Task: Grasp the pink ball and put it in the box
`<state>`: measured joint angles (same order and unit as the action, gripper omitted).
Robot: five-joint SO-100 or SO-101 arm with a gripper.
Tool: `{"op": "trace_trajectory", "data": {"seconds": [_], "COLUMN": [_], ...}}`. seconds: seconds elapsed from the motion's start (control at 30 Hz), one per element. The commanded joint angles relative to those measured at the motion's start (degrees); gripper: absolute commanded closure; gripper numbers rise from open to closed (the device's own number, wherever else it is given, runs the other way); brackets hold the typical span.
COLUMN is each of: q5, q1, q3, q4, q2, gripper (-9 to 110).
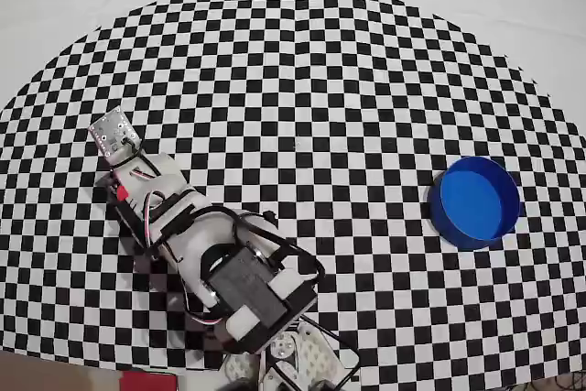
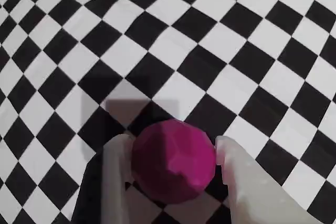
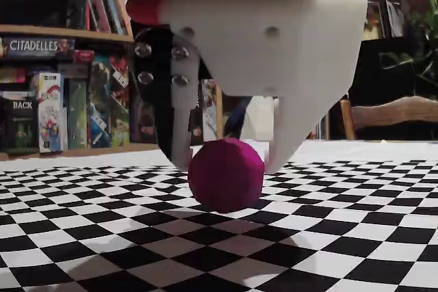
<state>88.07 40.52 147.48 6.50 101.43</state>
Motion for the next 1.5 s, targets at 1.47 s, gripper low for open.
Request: {"op": "trace_trajectory", "data": {"seconds": [1.47], "q5": [0.4], "q1": [-14.3], "q3": [12.4], "q4": [-6.6], "q2": [36.1], "gripper": [101]}}
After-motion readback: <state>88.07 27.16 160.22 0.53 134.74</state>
